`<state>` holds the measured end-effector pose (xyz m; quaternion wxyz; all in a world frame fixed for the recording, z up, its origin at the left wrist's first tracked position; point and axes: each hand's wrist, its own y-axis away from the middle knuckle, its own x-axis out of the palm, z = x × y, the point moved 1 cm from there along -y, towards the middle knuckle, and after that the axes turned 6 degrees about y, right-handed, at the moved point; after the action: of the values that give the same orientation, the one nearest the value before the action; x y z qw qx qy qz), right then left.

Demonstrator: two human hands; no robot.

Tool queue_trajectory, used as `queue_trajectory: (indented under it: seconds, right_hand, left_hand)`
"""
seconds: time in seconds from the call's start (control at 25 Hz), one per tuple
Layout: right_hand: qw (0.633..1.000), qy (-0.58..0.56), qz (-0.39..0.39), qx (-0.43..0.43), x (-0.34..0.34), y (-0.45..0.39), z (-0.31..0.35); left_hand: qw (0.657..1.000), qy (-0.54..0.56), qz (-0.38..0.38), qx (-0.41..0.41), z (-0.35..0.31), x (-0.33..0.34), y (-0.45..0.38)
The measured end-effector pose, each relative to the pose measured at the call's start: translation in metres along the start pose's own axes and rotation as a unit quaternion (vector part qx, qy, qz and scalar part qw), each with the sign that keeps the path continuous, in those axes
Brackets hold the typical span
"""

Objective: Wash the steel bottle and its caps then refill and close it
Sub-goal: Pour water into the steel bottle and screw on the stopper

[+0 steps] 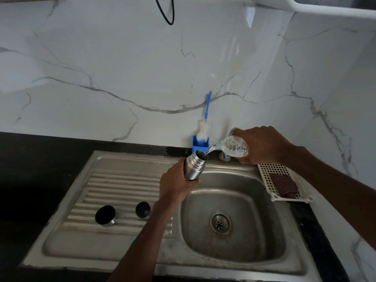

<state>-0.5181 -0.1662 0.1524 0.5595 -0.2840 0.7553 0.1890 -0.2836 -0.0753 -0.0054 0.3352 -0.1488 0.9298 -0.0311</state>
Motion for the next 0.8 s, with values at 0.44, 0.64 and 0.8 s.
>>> queue_trajectory:
  seconds: [0.44,0.64,0.8]
  right_hand:
    - [1.000,0.008,0.004,0.001,0.0027,-0.0014,-0.0041]
    - [1.000,0.012,0.007,0.006,0.0049,-0.0013,-0.0077]
    - [1.000,0.009,0.016,0.008,0.0048,-0.0022,-0.0092]
  left_hand:
    - [1.000,-0.006,0.012,0.011,0.0027,0.0056,0.0000]
    - [1.000,-0.010,0.017,0.006,0.0016,0.0060,0.0008]
    - [1.000,-0.005,0.023,0.009,0.0018,0.0071,0.0013]
